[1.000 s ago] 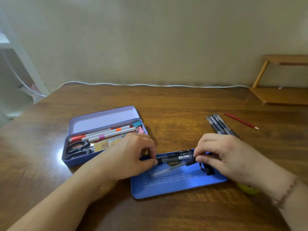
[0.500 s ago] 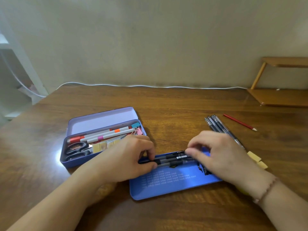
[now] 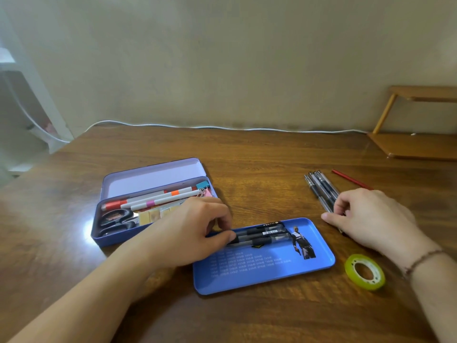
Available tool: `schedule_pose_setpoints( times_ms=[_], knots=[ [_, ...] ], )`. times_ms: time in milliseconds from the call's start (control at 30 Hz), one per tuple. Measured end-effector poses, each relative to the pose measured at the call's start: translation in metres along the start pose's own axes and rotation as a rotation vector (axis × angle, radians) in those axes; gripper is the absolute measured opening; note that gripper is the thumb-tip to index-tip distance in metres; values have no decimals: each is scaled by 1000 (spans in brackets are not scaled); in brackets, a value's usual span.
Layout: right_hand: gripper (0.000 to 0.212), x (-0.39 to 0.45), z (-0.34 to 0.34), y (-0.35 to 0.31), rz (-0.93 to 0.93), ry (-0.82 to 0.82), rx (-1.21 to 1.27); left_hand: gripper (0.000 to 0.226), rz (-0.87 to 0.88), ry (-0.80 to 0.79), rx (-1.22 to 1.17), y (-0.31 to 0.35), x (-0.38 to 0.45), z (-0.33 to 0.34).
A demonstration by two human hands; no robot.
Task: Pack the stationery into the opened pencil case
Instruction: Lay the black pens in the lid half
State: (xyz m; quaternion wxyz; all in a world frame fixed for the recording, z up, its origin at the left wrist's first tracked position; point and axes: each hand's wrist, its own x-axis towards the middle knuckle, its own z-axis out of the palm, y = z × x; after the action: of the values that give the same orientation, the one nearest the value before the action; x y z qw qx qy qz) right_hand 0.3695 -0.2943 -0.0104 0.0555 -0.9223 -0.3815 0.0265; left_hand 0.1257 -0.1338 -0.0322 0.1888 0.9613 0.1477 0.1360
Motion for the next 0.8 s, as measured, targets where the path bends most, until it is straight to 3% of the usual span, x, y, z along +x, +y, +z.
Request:
schedule_pose_setpoints(
  times_ms=[200,300,433,533,667,800],
  knots=[
    [20,-3,3,-2,-59,150,13,9,9,172,-50,1,-1,-1],
    [16,-10,3,-3,-266,237,227,10,-39,403,-90,-2,1,-4],
    [17,-23,7,-15,-616,164,309,12,-105,627,-162,-4,2,-10],
    [25,-29,17,-23,-733,93,275,18,-24,512,-145,-6,0,-13],
    [26,-32,31,-30,-779,108,220,10,162,130,-96,-5,-6,-17],
    [27,-32,37,-35,-768,126,188,15,168,-116,71,-4,-9,-13]
  ],
)
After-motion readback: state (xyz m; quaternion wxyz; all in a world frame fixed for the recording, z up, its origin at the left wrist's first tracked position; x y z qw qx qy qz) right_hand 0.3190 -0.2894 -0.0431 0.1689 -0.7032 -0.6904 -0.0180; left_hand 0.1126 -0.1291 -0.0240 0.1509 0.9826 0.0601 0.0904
